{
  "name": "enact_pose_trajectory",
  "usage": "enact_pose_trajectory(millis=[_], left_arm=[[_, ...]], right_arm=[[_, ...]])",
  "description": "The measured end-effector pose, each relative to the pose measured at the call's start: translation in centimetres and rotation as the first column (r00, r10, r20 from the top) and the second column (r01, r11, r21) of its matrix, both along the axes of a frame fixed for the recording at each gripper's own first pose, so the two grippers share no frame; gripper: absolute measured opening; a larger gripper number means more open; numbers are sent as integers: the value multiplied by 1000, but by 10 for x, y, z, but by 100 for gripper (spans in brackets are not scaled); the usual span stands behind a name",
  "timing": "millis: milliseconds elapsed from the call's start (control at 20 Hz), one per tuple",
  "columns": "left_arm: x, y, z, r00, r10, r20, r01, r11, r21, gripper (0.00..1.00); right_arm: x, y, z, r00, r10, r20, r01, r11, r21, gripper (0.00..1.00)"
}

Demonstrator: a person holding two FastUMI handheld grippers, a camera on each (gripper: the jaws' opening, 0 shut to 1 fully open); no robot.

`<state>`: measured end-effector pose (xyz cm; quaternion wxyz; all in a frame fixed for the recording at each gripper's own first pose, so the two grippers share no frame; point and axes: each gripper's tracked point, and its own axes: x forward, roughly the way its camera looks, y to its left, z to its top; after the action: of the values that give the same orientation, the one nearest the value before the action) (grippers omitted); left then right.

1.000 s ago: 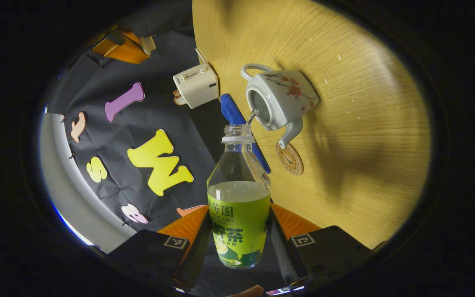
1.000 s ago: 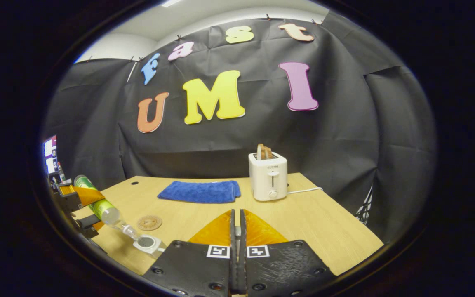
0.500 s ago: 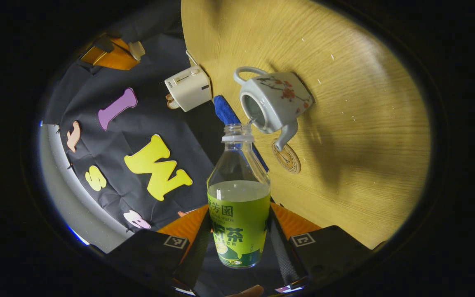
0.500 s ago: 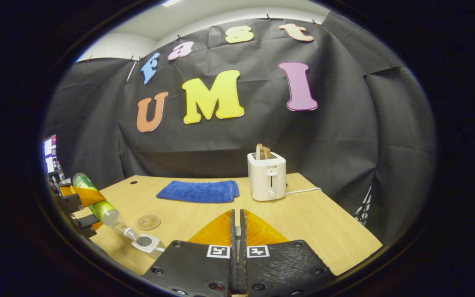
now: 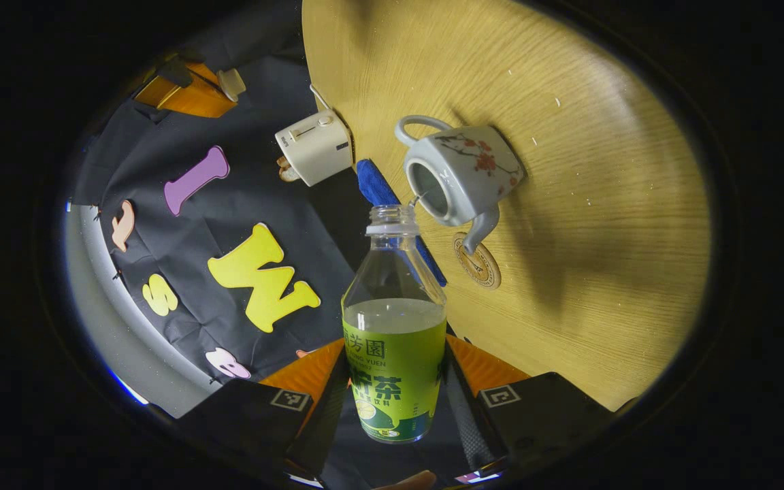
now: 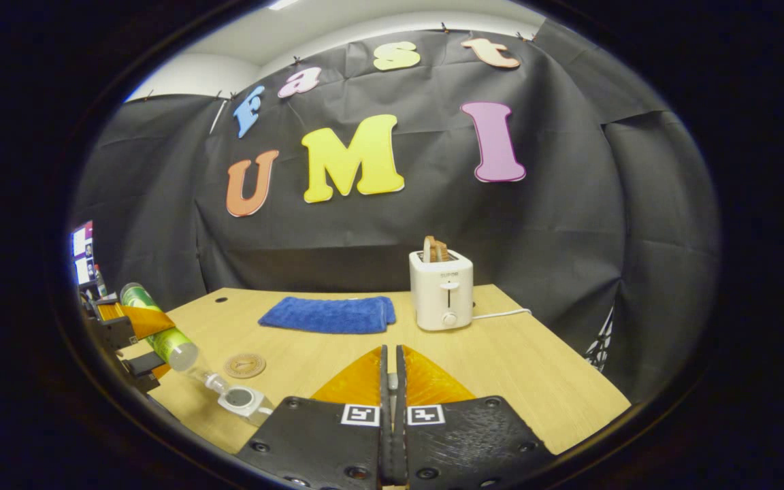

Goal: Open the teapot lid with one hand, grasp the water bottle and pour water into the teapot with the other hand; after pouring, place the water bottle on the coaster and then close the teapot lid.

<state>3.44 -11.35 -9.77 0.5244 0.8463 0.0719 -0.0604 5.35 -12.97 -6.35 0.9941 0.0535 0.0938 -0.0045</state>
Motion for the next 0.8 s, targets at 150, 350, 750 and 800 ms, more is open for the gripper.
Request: enact_pose_trajectory(millis=[150,350,750,800], left_arm=[[2,1,3,1000,0,6,0,1000,-10,73],[2,1,4,1000,-6,16,6,999,-33,72],[10,0,21,999,18,47,-5,966,-259,76],[10,-1,26,998,24,54,-7,952,-307,76]], right_arm=[[1,-1,-1,1000,-4,-1,4,1000,2,0],[1,-1,-1,1000,-6,-2,6,1000,0,1],[0,-5,1,1000,-14,1,14,1000,11,0],[0,-6,2,1000,-17,3,17,1000,14,1]])
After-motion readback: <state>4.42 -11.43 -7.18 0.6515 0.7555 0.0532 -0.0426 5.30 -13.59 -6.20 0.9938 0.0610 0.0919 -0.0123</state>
